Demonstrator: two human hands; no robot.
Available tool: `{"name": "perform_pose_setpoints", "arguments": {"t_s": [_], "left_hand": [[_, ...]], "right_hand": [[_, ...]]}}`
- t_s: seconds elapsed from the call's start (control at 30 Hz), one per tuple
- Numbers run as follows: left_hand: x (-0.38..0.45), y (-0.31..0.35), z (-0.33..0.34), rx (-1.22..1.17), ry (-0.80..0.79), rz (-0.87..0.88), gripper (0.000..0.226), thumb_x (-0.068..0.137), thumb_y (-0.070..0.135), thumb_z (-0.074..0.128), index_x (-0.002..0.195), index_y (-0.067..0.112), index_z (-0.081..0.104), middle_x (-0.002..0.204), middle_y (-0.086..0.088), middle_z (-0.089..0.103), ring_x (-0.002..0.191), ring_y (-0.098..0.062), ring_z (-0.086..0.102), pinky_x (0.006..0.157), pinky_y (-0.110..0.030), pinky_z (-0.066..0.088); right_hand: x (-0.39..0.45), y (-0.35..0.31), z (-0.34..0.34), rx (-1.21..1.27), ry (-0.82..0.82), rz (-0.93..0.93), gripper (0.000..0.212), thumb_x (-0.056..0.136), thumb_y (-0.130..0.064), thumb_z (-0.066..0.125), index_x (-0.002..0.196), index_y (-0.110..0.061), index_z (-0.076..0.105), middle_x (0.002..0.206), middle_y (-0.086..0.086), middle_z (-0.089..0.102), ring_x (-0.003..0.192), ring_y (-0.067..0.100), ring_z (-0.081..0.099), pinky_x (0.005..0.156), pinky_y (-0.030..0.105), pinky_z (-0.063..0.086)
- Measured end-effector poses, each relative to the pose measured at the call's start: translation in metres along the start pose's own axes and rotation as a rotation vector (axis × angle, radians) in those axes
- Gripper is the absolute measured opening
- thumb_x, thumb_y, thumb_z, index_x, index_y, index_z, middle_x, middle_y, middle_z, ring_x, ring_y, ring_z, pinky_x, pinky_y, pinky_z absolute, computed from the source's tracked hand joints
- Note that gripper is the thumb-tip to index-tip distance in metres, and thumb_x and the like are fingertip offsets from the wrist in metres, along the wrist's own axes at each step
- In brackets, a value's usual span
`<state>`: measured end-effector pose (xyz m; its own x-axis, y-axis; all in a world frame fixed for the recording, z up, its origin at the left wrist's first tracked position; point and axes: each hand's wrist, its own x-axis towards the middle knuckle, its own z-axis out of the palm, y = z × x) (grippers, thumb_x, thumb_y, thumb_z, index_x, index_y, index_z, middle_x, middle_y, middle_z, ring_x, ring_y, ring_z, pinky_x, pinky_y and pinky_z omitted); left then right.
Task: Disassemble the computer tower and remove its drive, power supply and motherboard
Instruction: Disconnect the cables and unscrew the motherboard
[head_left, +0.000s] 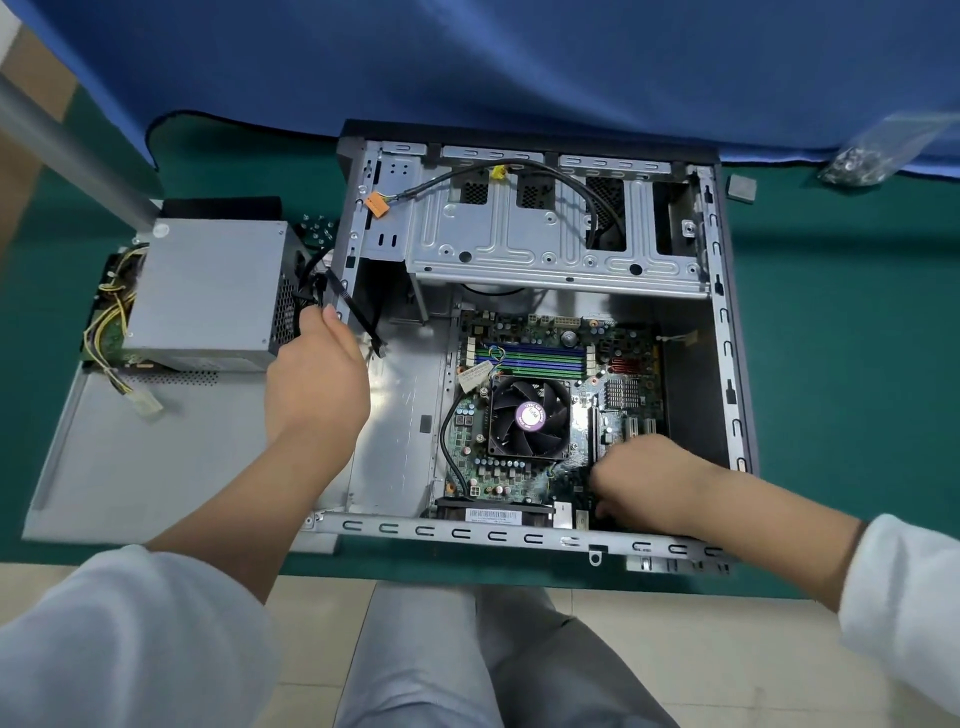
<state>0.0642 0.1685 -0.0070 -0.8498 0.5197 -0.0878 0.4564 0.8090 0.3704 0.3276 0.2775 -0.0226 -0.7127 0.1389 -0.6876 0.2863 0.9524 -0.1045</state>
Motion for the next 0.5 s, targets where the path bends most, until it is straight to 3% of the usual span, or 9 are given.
{"name": "perform_pose_setpoints", "arguments": {"t_s": [0.17, 0.37, 0.43, 0.5], "left_hand": [[0.0, 0.0, -0.001, -0.004, -0.01, 0.003, 0.039, 0.103, 0.03, 0.016, 0.107, 0.004, 0.045, 0.079, -0.015, 0.05, 0.069, -0.03, 0.037, 0.061, -0.039, 0.027], [0.0, 0.0, -0.001, 0.004, -0.004, 0.011, 0.039, 0.103, 0.03, 0.016, 0.107, 0.004, 0.046, 0.074, -0.01, 0.044, 0.068, -0.029, 0.036, 0.061, -0.038, 0.027], [0.0, 0.0, 0.0, 0.004, -0.003, 0.011, 0.039, 0.103, 0.03, 0.016, 0.106, 0.005, 0.045, 0.073, -0.009, 0.044, 0.068, -0.03, 0.037, 0.06, -0.038, 0.027], [0.001, 0.0, 0.001, 0.005, 0.001, 0.013, 0.038, 0.103, 0.03, 0.016, 0.105, 0.005, 0.045, 0.071, -0.008, 0.043, 0.067, -0.03, 0.037, 0.06, -0.038, 0.027]], "right_hand": [[-0.002, 0.006, -0.007, -0.225, -0.021, -0.261, 0.017, 0.094, -0.013, 0.048, 0.094, -0.01, 0.065, 0.089, 0.008, 0.068, 0.083, 0.029, 0.064, 0.074, 0.035, 0.051], [-0.007, 0.004, -0.011, -0.453, -0.027, -0.462, 0.018, 0.093, 0.0, 0.042, 0.089, -0.002, 0.059, 0.077, 0.009, 0.063, 0.067, 0.028, 0.054, 0.064, 0.036, 0.039], [-0.006, 0.005, -0.012, -0.477, -0.024, -0.47, 0.017, 0.093, -0.002, 0.042, 0.09, -0.004, 0.059, 0.077, 0.008, 0.063, 0.068, 0.028, 0.054, 0.064, 0.035, 0.038], [-0.004, 0.007, -0.013, -0.376, -0.053, -0.343, 0.014, 0.095, -0.011, 0.045, 0.095, -0.007, 0.059, 0.084, 0.007, 0.065, 0.076, 0.029, 0.061, 0.065, 0.034, 0.043]]}}
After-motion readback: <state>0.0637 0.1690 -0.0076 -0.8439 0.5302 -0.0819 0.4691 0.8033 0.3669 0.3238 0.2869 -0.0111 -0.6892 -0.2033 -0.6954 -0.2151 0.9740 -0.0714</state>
